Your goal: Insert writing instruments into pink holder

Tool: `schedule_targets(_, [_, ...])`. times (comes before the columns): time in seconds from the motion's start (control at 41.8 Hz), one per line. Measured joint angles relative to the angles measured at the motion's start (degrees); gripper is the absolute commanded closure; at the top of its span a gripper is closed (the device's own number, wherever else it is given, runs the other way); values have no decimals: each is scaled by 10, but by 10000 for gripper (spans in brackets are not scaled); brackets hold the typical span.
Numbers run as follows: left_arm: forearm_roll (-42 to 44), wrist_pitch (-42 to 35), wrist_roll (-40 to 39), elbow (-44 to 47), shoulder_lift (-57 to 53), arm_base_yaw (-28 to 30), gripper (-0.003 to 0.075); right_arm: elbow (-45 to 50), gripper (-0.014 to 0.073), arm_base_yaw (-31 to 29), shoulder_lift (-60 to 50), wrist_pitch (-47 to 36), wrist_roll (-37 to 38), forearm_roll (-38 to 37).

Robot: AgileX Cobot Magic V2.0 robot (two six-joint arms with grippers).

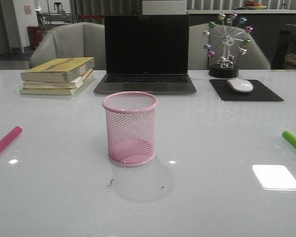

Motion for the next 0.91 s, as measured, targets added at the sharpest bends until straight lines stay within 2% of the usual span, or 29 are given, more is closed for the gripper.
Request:
schedule_targets(0.741, [0, 0, 0, 0, 0, 0, 629, 0, 566, 0, 0, 0, 0, 0])
schedule_targets(0.908, [0, -16, 0, 0, 0, 0, 629, 0, 566, 0, 0, -24, 0, 1])
